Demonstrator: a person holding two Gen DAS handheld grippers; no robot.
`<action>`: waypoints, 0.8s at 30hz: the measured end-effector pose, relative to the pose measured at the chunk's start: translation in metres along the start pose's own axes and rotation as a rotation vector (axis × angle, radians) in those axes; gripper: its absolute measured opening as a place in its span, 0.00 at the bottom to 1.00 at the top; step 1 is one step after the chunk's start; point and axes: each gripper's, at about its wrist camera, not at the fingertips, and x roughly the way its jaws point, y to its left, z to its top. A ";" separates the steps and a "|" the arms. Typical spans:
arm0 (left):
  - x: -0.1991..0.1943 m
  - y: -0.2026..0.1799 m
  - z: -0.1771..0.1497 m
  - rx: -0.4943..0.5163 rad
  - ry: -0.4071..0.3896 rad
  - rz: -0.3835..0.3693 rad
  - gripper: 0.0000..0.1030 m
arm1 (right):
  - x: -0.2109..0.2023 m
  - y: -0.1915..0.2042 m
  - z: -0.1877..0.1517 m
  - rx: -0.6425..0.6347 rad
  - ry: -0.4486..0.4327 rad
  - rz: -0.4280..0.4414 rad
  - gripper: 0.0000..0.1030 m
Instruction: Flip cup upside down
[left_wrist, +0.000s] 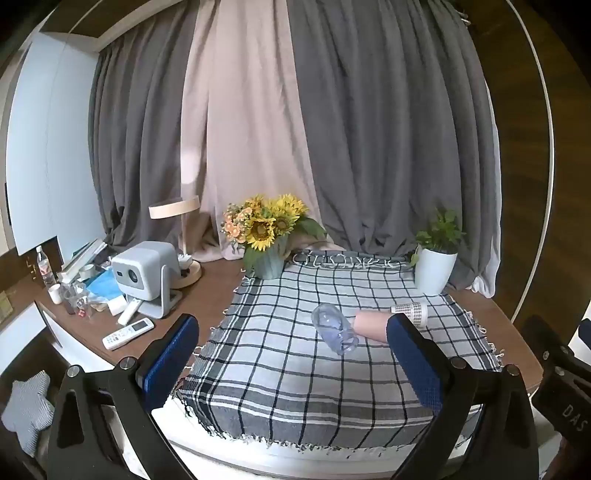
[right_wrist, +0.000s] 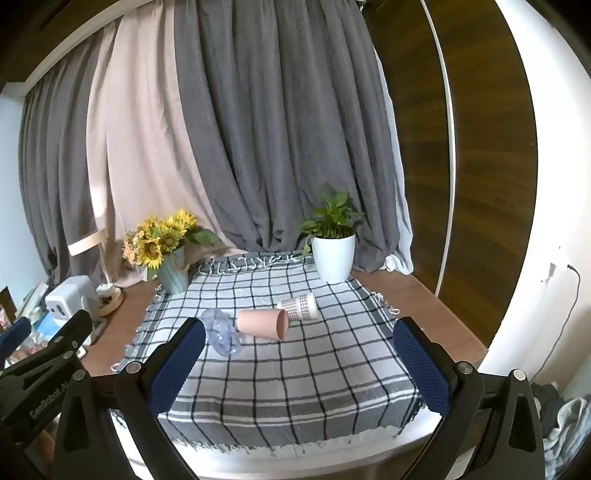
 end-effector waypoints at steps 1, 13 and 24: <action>0.000 0.000 0.000 0.003 -0.001 -0.001 1.00 | 0.000 0.000 0.000 0.002 0.005 -0.002 0.99; -0.001 0.000 0.005 -0.002 0.000 -0.009 1.00 | 0.002 0.005 0.003 -0.003 -0.022 -0.009 0.99; 0.002 -0.005 0.002 0.008 -0.001 -0.023 1.00 | 0.002 -0.001 0.001 0.004 -0.023 -0.004 0.99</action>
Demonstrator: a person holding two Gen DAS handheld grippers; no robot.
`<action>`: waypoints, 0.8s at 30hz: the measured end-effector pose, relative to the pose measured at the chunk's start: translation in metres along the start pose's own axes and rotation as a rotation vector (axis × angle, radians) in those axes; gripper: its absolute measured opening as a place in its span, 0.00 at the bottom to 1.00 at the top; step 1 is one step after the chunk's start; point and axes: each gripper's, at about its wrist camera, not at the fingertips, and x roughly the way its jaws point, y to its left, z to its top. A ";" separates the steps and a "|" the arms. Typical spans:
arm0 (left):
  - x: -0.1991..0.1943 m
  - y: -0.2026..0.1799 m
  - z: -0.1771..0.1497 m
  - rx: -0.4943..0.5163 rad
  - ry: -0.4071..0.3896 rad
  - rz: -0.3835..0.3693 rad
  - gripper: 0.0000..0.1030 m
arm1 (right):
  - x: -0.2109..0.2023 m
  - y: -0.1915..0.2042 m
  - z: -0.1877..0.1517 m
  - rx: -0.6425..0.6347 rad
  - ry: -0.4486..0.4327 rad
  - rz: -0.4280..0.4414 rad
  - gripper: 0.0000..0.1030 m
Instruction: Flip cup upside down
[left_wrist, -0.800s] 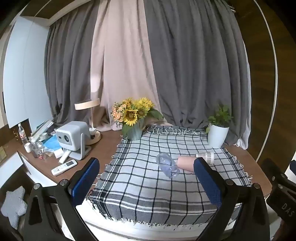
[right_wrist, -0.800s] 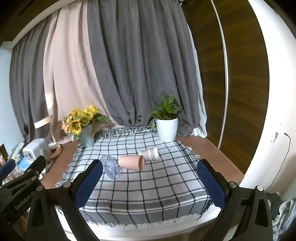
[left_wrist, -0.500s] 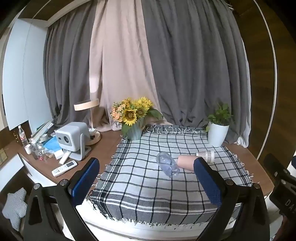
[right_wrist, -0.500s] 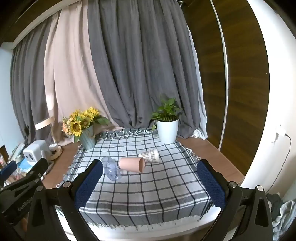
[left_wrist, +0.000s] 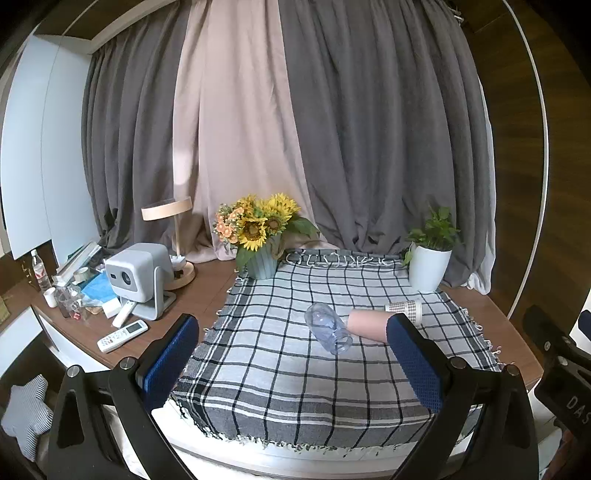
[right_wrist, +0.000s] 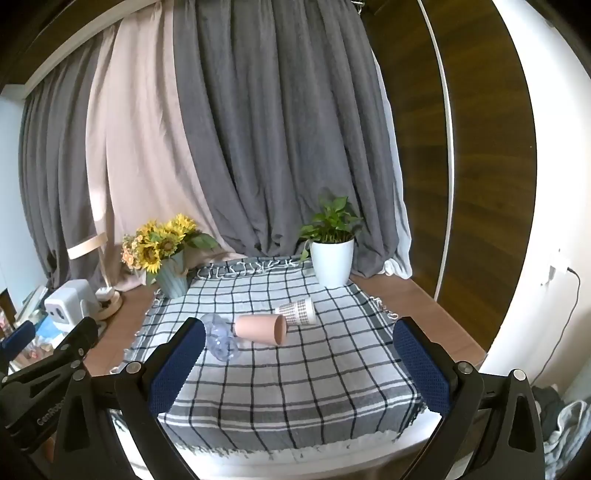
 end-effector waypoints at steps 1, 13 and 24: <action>0.000 0.000 0.000 0.000 -0.001 -0.002 1.00 | -0.001 0.000 0.000 0.002 -0.001 -0.001 0.99; 0.004 0.001 0.006 -0.001 -0.010 0.003 1.00 | -0.001 -0.001 0.002 -0.001 -0.002 0.004 0.99; 0.008 0.001 0.010 0.001 -0.012 0.002 1.00 | -0.001 0.003 0.005 0.000 -0.005 0.001 0.99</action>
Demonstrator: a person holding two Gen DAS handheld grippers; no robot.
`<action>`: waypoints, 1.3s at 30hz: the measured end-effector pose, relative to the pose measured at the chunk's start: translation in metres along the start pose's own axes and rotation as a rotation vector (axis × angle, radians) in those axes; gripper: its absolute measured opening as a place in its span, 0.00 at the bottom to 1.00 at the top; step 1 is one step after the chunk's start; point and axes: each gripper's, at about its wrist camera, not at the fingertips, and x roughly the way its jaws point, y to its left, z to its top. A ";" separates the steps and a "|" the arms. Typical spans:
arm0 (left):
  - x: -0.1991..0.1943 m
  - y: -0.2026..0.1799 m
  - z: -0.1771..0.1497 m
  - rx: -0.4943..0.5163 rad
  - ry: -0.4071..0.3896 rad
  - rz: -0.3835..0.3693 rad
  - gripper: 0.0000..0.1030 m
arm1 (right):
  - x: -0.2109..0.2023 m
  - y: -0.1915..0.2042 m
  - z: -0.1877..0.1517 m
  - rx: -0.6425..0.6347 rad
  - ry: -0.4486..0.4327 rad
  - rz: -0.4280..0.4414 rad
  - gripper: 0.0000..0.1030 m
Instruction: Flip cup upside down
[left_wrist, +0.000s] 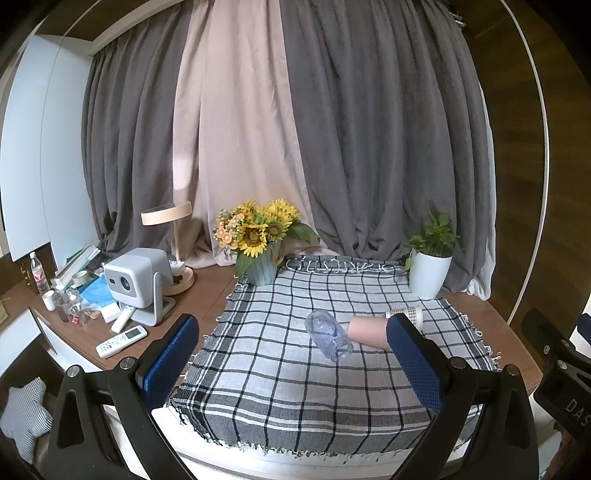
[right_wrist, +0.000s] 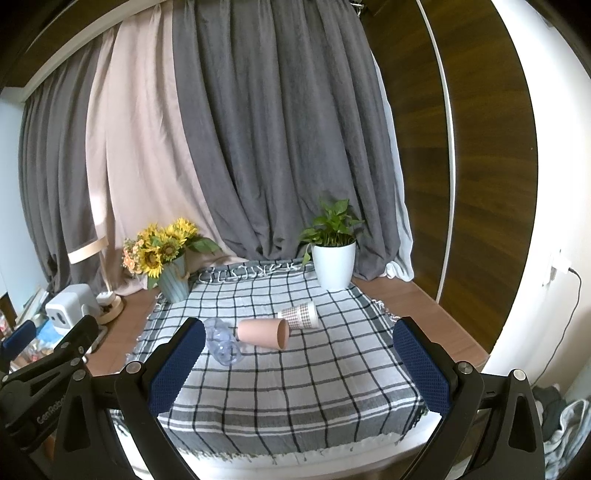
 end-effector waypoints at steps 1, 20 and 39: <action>0.000 0.001 0.000 0.001 0.000 -0.002 1.00 | 0.000 0.000 0.000 -0.001 -0.001 0.000 0.99; 0.002 0.002 -0.001 0.000 -0.002 -0.002 1.00 | 0.002 0.004 0.001 0.001 0.002 0.000 0.99; 0.001 0.001 -0.004 0.001 -0.003 -0.001 1.00 | 0.004 0.003 0.001 0.003 0.004 0.000 0.99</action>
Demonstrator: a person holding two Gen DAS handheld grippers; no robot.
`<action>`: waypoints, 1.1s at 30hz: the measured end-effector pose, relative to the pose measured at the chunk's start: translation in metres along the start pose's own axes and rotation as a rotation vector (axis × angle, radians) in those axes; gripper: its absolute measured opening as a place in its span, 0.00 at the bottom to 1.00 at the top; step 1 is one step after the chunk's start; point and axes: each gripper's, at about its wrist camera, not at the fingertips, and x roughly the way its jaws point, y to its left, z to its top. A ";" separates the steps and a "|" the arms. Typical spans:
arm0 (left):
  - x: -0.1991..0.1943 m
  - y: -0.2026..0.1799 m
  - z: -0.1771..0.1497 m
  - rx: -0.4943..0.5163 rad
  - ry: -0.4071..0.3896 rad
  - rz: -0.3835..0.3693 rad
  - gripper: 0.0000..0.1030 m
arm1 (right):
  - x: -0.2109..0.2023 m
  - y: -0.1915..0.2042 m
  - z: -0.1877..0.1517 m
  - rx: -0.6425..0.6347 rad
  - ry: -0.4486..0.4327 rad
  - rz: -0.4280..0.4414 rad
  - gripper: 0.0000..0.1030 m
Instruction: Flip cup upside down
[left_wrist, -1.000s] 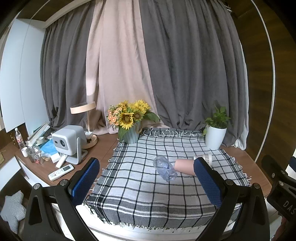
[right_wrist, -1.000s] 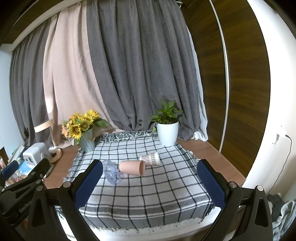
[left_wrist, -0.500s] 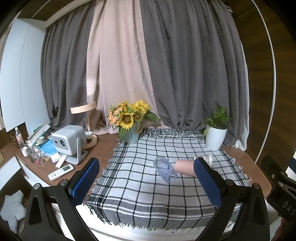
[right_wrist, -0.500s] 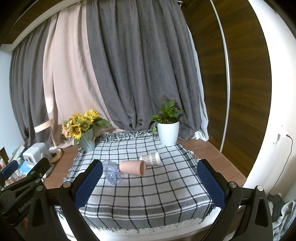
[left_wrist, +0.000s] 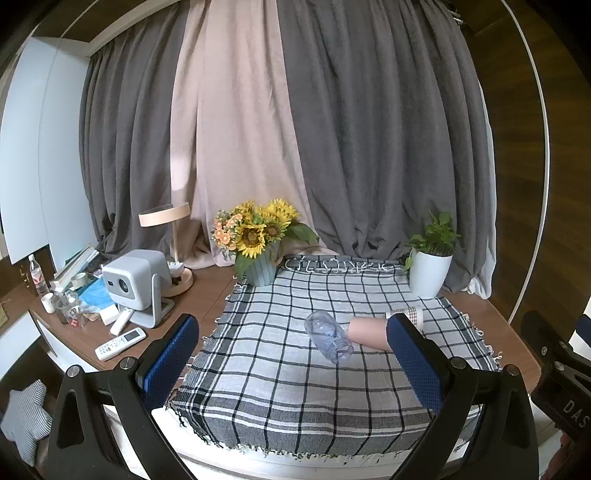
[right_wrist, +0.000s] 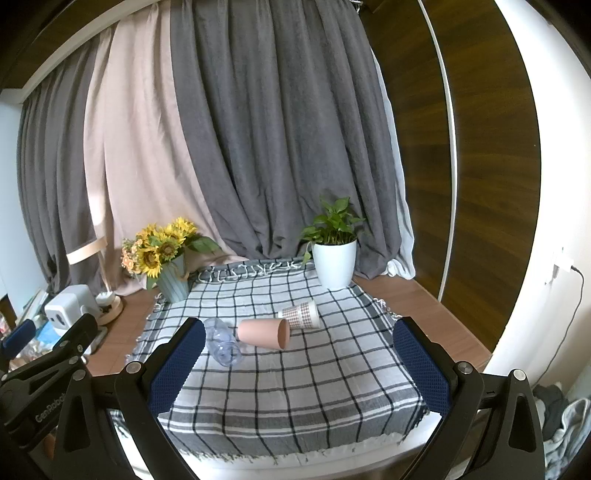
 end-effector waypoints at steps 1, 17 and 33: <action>0.001 0.001 0.000 0.001 0.001 0.000 1.00 | 0.000 0.000 0.000 0.000 0.001 0.001 0.99; 0.033 -0.007 -0.009 0.051 0.072 -0.039 1.00 | 0.018 0.005 -0.015 0.016 0.047 -0.024 0.99; 0.147 -0.091 0.003 0.194 0.244 -0.176 1.00 | 0.125 -0.040 -0.004 0.096 0.184 -0.062 0.99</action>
